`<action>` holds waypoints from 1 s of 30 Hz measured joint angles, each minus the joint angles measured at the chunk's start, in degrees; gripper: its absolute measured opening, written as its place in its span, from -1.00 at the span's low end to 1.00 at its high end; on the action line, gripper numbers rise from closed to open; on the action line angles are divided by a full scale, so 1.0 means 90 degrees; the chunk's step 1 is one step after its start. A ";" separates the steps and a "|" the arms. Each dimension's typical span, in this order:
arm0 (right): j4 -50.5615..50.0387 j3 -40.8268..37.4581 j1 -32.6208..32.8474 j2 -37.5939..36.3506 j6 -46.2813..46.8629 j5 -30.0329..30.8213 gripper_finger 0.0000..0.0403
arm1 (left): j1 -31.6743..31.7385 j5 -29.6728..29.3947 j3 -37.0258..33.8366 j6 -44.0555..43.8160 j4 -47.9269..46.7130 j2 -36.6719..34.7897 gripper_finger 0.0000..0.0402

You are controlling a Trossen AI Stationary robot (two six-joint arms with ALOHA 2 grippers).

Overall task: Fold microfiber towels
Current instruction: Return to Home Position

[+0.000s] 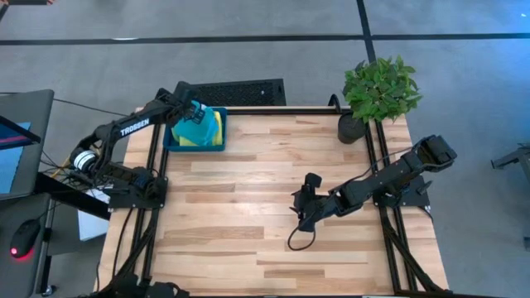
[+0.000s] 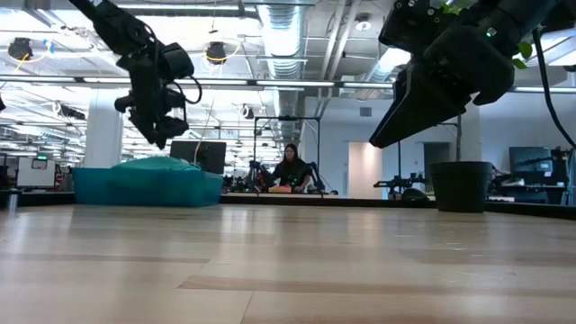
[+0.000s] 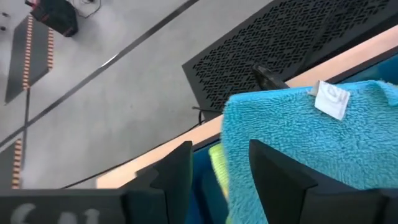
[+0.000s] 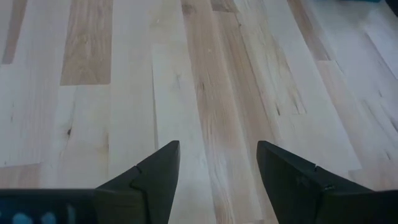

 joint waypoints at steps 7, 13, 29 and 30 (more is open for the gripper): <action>-0.0664 0.0410 -0.0003 -0.0153 -0.0001 0.0834 0.06 | -0.0451 0.0279 0.0439 0.0235 -0.1240 -0.0771 -0.59; -0.1428 0.0616 -0.0003 -0.0812 -0.0002 0.1438 -0.45 | -0.1073 0.1682 0.0155 0.0164 -0.1582 -0.2264 -0.95; -0.1120 0.0065 -0.0090 -0.3181 -0.0469 0.0723 -0.95 | -0.3123 0.3371 -0.2567 -0.0837 0.0272 -0.6462 -1.00; -0.0863 -0.0099 -0.0115 -0.3297 -0.0493 0.0599 -0.96 | -0.3183 0.3400 -0.2767 -0.0867 0.0505 -0.6685 -1.00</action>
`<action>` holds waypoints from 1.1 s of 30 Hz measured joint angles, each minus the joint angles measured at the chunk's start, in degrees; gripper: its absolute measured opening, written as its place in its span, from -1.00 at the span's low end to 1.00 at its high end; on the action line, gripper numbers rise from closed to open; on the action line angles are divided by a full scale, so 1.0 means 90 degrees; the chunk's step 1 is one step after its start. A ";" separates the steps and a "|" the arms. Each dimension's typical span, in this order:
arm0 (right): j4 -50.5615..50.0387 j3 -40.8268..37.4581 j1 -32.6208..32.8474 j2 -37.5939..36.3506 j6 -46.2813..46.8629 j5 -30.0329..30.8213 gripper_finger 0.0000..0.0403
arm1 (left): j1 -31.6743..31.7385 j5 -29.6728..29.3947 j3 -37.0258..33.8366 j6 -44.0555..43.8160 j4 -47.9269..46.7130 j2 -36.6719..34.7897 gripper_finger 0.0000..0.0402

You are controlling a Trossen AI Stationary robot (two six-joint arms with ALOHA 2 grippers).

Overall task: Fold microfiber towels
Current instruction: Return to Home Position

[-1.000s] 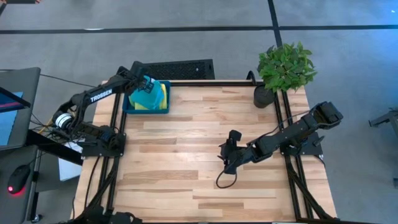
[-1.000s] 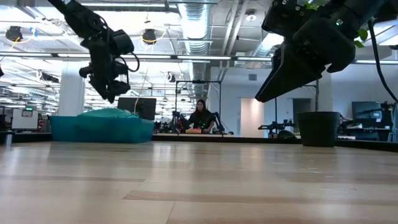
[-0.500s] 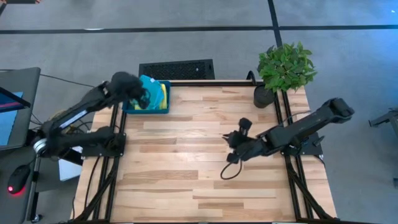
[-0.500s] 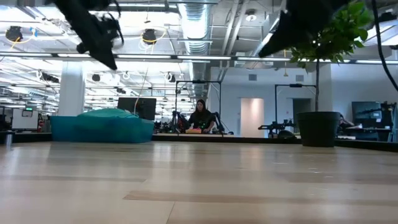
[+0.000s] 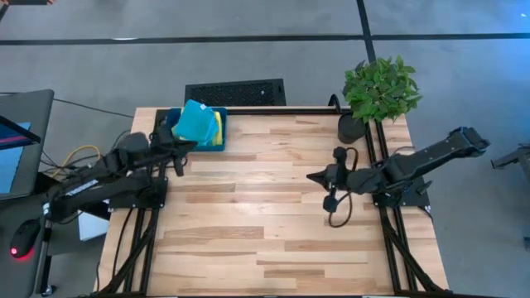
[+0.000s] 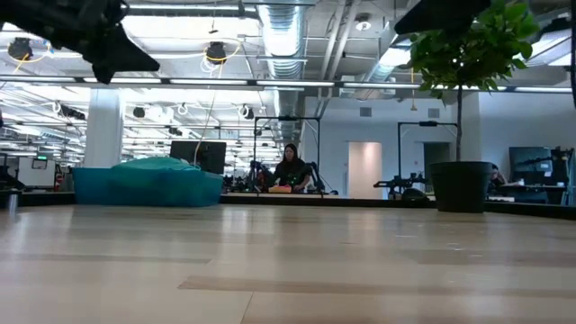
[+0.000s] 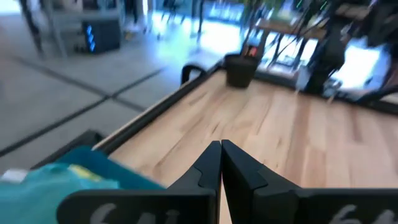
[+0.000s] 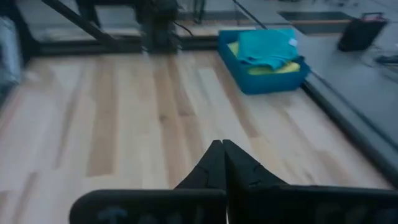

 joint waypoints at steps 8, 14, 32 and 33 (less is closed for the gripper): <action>0.1378 -0.1346 -0.0154 -0.0960 -0.0006 -0.0584 -0.91 | -0.0088 0.0117 -0.0890 -0.0272 0.0578 -0.1471 -1.00; 0.1733 -0.2172 -0.0178 -0.1698 0.0195 -0.0607 -0.94 | -0.0088 0.0105 -0.1135 -0.0318 0.0618 -0.1866 -1.00; 0.2757 -0.4296 -0.0170 -0.4386 -0.0029 -0.0608 -0.92 | -0.0088 0.0418 -0.2004 -0.0102 0.1250 -0.1872 -1.00; 0.2767 -0.4373 -0.0170 -0.4566 -0.0140 -0.0608 -0.92 | -0.0088 0.0427 -0.2052 -0.0015 0.1287 -0.1876 -1.00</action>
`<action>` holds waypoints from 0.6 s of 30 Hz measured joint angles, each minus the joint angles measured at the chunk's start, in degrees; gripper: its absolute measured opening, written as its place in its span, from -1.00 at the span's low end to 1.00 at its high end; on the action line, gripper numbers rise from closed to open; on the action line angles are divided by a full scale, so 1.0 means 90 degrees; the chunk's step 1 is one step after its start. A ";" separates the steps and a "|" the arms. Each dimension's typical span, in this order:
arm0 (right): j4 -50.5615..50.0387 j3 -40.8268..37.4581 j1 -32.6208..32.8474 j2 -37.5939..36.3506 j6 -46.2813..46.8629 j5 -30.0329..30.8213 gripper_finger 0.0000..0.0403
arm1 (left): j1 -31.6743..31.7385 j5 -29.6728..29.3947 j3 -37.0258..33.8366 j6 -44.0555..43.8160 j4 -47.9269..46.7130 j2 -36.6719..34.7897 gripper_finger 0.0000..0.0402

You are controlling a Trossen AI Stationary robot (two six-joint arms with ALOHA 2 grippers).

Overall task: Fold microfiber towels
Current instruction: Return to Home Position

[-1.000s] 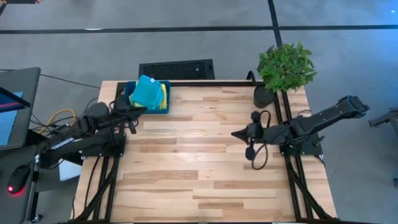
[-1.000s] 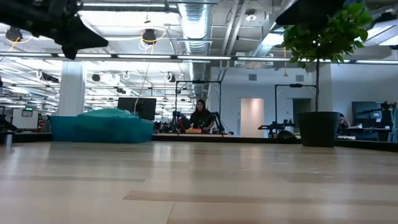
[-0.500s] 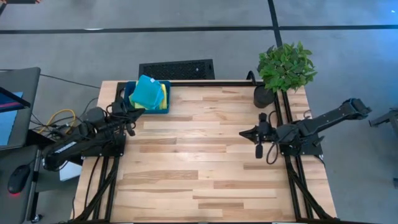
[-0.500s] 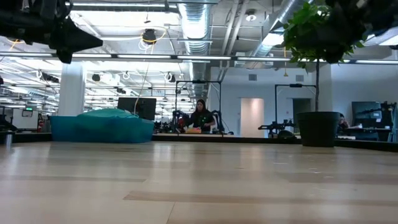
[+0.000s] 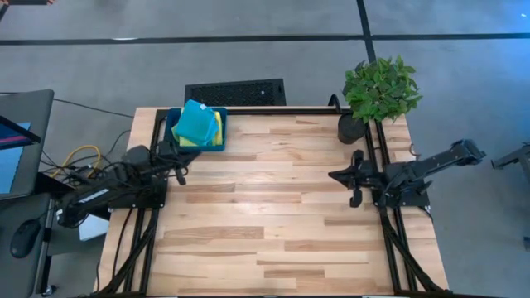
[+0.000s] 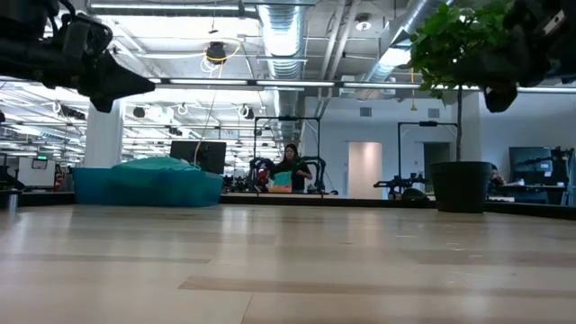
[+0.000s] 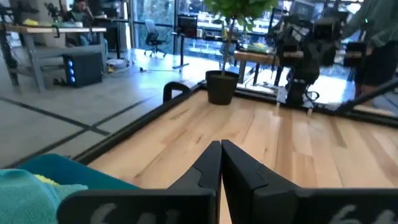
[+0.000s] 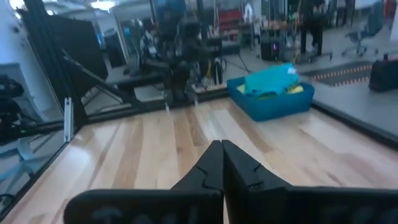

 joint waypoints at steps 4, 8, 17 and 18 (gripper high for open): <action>0.0107 -0.0373 0.0000 -0.0746 -0.0276 0.0002 -0.91 | 0.0000 0.0133 -0.0307 0.0313 0.0081 0.0001 -1.00; -0.0011 -0.0694 0.0000 -0.1409 -0.0464 -0.0132 -0.93 | -0.0002 0.0471 -0.0410 0.0503 0.0436 0.0056 -1.00; -0.0301 -0.0695 0.0002 -0.1749 -0.0905 -0.0345 -0.90 | -0.0003 0.0480 -0.0399 0.0841 0.0332 0.0004 -1.00; -0.0301 -0.0694 0.0002 -0.1749 -0.0941 -0.0336 -0.89 | -0.0002 0.0384 -0.0398 0.0910 0.0316 0.0008 -1.00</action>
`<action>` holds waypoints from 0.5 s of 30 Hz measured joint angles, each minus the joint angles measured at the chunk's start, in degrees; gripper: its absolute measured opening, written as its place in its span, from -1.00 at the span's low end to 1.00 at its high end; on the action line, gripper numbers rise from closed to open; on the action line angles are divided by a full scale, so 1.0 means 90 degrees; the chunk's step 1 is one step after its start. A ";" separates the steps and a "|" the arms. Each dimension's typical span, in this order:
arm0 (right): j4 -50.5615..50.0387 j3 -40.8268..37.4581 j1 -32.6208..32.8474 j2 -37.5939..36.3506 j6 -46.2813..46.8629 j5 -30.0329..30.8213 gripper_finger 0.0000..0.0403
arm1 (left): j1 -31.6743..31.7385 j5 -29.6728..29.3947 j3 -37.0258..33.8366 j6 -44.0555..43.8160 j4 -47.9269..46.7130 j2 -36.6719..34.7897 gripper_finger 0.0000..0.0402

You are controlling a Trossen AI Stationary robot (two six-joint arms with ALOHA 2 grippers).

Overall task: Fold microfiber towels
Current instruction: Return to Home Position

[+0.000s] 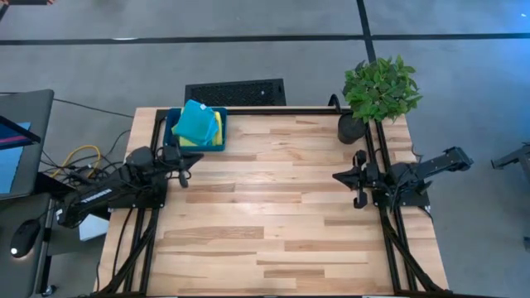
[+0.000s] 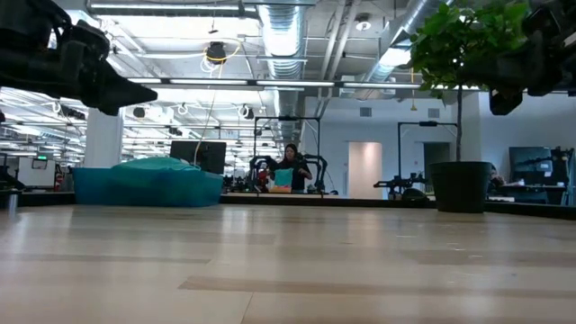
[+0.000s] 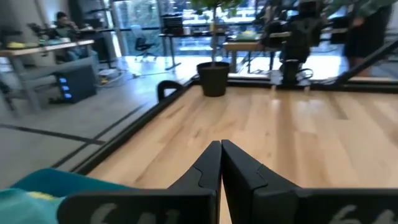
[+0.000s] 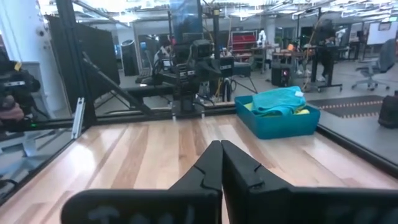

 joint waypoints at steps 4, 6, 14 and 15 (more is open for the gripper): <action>0.0000 -0.0002 -0.0015 0.0000 -0.0072 0.0016 -0.87 | 0.0000 -0.0404 0.0002 0.0091 -0.0064 -0.0001 -1.00; 0.0000 -0.0002 -0.0015 0.0000 -0.0094 0.0016 -0.86 | -0.0001 -0.0612 0.0002 0.0099 -0.0091 -0.0001 -1.00; 0.0000 -0.0002 -0.0015 0.0000 -0.0094 0.0015 -0.87 | 0.0000 -0.0918 0.0000 -0.0344 -0.0118 -0.0001 -1.00; 0.0000 -0.0002 -0.0015 0.0000 -0.0094 0.0013 -0.87 | 0.0000 -0.0918 0.0000 -0.0419 -0.0118 -0.0001 -1.00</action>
